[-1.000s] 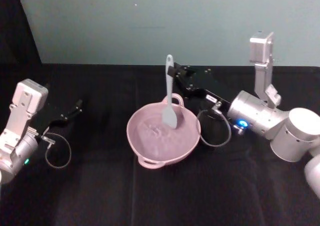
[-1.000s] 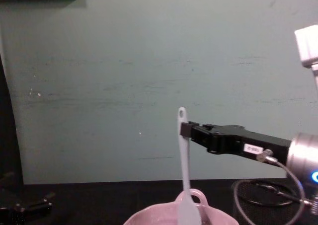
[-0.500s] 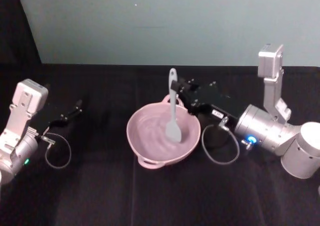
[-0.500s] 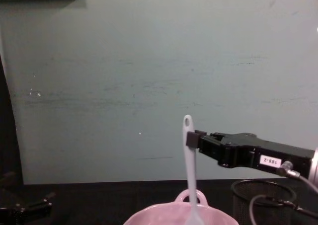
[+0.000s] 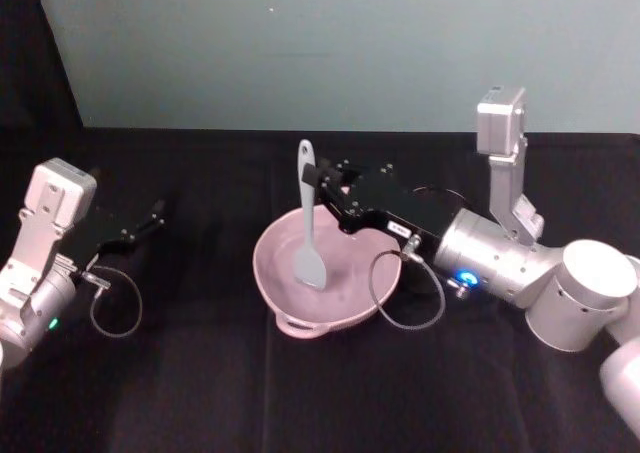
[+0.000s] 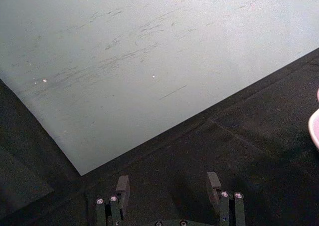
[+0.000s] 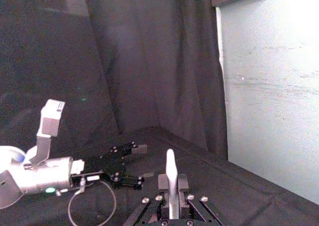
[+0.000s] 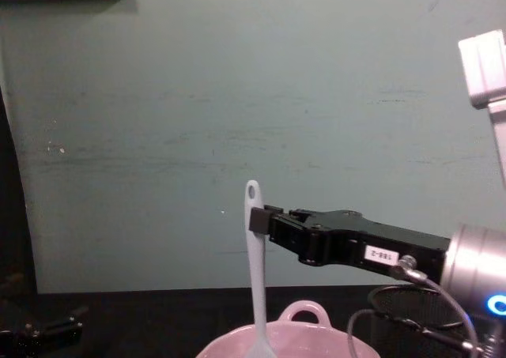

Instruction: Use the one hand to pick up the spoon and stir the clear water in the bowl.

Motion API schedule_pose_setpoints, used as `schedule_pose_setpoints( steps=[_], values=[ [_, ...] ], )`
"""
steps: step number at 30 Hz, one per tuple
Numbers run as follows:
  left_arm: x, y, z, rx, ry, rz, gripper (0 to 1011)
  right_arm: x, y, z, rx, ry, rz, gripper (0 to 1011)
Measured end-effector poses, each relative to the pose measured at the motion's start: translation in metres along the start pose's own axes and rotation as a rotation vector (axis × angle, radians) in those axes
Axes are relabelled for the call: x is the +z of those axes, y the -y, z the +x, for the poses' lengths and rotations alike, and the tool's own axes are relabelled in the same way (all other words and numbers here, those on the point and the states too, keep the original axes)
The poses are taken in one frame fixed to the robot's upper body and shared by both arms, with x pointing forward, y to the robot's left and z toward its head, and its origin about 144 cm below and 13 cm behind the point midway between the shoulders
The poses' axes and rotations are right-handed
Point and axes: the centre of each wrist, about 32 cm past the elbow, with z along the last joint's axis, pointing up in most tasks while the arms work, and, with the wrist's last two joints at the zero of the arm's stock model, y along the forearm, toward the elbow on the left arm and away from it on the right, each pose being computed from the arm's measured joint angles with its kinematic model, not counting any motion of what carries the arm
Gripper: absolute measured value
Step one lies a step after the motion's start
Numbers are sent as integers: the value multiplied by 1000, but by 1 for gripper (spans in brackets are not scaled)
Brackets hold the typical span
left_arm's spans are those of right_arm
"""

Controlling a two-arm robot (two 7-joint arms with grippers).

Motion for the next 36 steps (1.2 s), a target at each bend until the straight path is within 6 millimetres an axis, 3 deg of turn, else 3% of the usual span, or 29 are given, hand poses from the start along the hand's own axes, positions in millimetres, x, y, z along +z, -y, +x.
schedule_pose_setpoints(
  steps=[8,17,28,36],
  values=[
    [0,0,0,0,0,0,1011,1,-23,11,-2,-9,23,114],
    [0,0,0,0,0,0,1011,6,-30,28,-35,0,18,114],
    [0,0,0,0,0,0,1011,11,-7,40,-116,11,13,114],
    [0,0,0,0,0,0,1011,13,12,31,-140,23,-3,114]
  ],
)
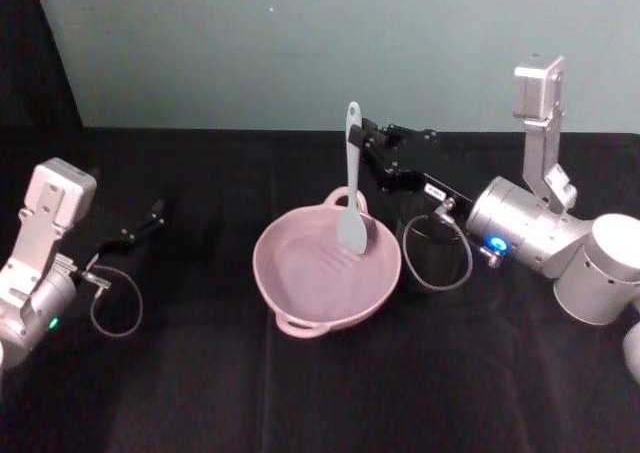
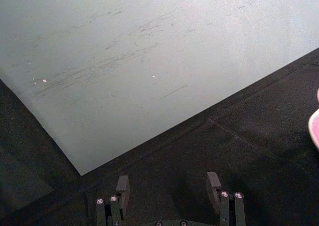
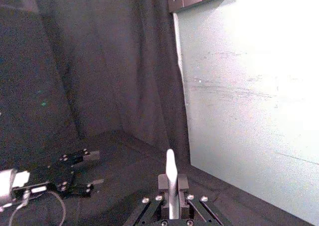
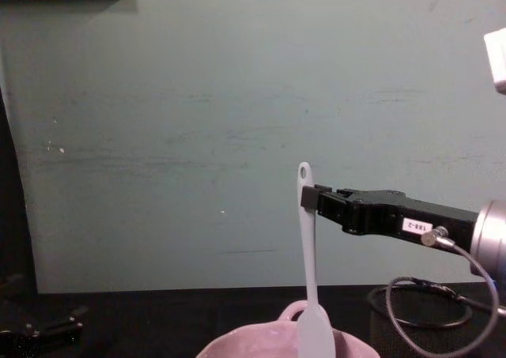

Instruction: Use the one hand to pick up the spoon and stir the clear water in the bowl.

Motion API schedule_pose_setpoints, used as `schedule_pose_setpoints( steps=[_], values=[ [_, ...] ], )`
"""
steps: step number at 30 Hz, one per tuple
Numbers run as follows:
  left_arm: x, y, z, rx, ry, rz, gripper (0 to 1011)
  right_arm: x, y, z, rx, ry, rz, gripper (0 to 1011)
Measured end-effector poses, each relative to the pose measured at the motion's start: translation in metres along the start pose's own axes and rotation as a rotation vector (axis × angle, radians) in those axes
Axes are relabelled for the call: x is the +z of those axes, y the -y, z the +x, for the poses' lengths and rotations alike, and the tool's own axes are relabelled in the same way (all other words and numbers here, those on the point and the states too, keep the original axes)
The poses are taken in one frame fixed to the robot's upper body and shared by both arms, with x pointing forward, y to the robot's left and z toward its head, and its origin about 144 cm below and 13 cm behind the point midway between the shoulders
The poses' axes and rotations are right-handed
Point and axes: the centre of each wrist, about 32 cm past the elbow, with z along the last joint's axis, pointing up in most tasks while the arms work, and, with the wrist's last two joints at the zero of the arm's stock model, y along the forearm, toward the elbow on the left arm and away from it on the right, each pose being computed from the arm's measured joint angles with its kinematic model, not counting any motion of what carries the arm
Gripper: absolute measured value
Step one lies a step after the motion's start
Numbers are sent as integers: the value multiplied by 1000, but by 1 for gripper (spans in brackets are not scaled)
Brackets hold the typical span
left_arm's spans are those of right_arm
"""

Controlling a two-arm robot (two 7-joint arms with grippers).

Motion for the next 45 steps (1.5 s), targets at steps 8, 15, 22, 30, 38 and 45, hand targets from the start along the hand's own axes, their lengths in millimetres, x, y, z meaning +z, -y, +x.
schedule_pose_setpoints(
  steps=[8,15,22,30,38,45],
  values=[
    [0,0,0,0,0,0,1011,3,8,-22,28,-4,-23,114],
    [0,0,0,0,0,0,1011,3,-2,-37,86,-18,-31,114],
    [0,0,0,0,0,0,1011,2,-24,-41,129,-25,-37,114],
    [0,0,0,0,0,0,1011,0,-48,-35,126,-12,-32,114],
    [0,0,0,0,0,0,1011,2,-52,-23,83,-3,-28,114],
    [0,0,0,0,0,0,1011,3,-43,-10,33,-2,-24,114]
  ],
)
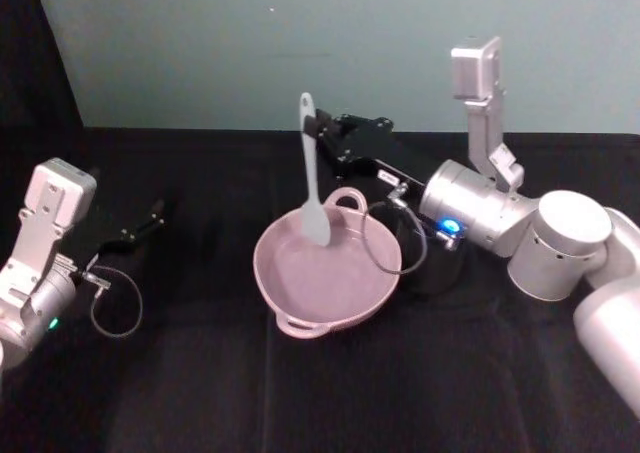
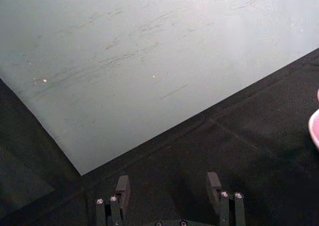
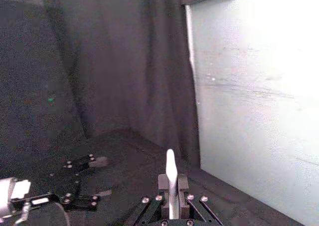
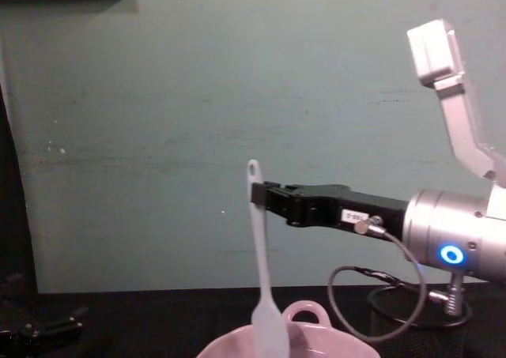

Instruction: Use the one hand to pick up the spoon and stir the clear water in the bowl.

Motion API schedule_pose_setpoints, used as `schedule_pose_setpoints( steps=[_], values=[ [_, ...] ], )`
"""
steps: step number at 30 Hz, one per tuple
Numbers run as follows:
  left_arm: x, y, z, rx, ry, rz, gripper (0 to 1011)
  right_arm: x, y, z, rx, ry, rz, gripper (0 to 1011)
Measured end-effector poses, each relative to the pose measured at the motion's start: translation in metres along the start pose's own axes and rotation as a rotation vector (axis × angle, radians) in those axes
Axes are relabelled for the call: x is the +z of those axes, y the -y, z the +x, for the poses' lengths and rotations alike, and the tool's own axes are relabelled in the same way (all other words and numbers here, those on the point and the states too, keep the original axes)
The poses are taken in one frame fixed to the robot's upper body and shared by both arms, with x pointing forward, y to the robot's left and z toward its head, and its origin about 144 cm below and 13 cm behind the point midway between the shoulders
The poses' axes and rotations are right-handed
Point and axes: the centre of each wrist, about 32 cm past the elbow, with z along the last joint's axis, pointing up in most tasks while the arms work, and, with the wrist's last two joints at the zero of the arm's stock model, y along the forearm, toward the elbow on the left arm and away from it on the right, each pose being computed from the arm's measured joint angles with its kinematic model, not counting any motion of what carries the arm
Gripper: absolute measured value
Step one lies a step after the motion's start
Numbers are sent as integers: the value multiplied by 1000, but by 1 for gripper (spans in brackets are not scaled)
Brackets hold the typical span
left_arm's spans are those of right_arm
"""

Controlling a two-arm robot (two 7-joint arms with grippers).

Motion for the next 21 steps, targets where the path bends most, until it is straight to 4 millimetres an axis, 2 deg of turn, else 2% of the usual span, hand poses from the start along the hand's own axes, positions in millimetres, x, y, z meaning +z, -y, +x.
schedule_pose_setpoints(
  steps=[10,21],
  values=[
    [0,0,0,0,0,0,1011,1,24,5,-47,17,-8,114],
    [0,0,0,0,0,0,1011,4,42,-8,-13,36,-36,114]
  ],
)
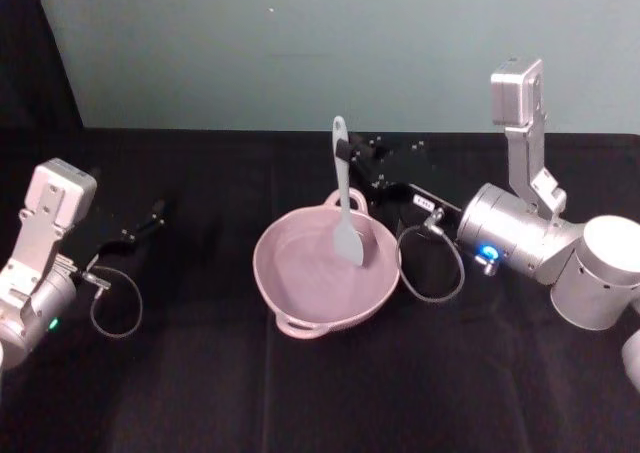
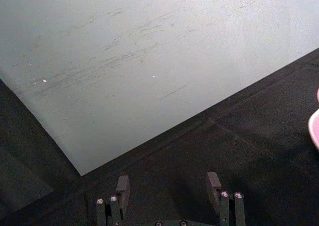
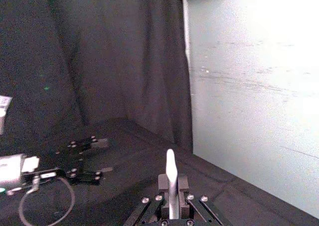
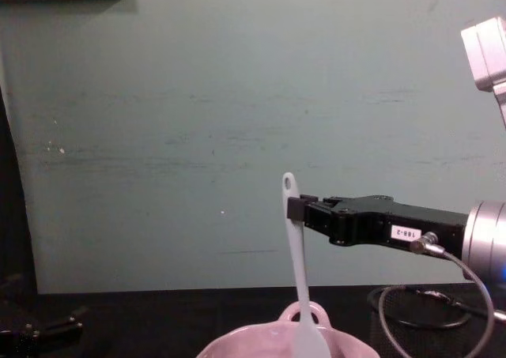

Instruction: Use the one hand to pick up the spoon and stir the clear water in the bowl.

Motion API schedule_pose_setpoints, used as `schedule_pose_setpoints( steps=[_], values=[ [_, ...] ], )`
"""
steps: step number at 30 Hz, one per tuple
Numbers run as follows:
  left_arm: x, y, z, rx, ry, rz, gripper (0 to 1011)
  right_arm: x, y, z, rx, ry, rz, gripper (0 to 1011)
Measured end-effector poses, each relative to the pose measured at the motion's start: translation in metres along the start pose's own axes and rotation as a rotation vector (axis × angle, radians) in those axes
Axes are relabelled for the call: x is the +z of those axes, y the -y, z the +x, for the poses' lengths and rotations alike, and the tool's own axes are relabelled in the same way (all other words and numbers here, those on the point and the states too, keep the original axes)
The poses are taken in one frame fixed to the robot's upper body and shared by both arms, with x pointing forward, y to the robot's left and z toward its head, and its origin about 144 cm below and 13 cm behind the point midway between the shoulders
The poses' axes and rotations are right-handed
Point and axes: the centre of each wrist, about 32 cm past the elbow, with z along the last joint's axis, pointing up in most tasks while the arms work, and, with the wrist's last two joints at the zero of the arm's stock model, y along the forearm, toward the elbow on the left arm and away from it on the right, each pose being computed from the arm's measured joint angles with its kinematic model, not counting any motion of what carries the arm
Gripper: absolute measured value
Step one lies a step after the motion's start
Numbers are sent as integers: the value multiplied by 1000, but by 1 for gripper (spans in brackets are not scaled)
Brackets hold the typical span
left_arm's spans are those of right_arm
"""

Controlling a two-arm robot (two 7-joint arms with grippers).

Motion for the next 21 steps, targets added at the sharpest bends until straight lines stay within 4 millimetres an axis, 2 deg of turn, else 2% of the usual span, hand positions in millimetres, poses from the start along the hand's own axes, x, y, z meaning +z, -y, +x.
schedule_pose_setpoints(
  steps=[10,21],
  values=[
    [0,0,0,0,0,0,1011,2,-5,-16,66,3,1,114],
    [0,0,0,0,0,0,1011,-2,-26,-14,81,-12,12,114]
  ],
)
